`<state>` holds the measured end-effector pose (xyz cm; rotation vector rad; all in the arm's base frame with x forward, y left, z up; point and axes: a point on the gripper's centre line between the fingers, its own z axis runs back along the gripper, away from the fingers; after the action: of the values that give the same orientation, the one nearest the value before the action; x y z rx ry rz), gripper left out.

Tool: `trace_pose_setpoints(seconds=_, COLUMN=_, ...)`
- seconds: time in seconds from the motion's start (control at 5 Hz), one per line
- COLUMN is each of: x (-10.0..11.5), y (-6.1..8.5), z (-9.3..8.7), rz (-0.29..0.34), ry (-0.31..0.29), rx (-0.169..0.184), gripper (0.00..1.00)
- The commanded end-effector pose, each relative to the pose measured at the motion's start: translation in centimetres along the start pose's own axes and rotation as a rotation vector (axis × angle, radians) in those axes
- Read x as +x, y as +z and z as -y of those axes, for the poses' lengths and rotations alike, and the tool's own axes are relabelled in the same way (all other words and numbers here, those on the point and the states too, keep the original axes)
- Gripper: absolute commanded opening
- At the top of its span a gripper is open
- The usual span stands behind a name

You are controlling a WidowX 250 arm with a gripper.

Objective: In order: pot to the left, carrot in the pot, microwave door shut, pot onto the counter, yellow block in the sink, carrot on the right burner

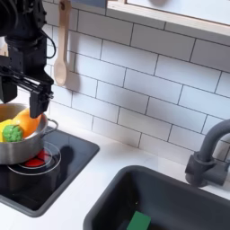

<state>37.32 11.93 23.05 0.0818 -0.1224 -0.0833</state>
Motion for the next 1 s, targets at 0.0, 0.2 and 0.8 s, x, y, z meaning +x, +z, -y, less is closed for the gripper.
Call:
trace_pose_setpoints(seconds=0.0, x=-0.50, y=-1.70, z=-1.49, rz=-0.058, ry=0.042, rx=0.005, gripper=1.00)
trace_pose_setpoints(seconds=0.2, x=-0.50, y=-1.98, z=-1.50, rz=-0.066, ry=0.049, rx=-0.001, gripper=1.00)
trace_pose_setpoints(seconds=0.8, x=-0.13, y=-2.20, z=-1.41, rz=-0.063, ry=0.069, rx=-0.023, gripper=1.00)
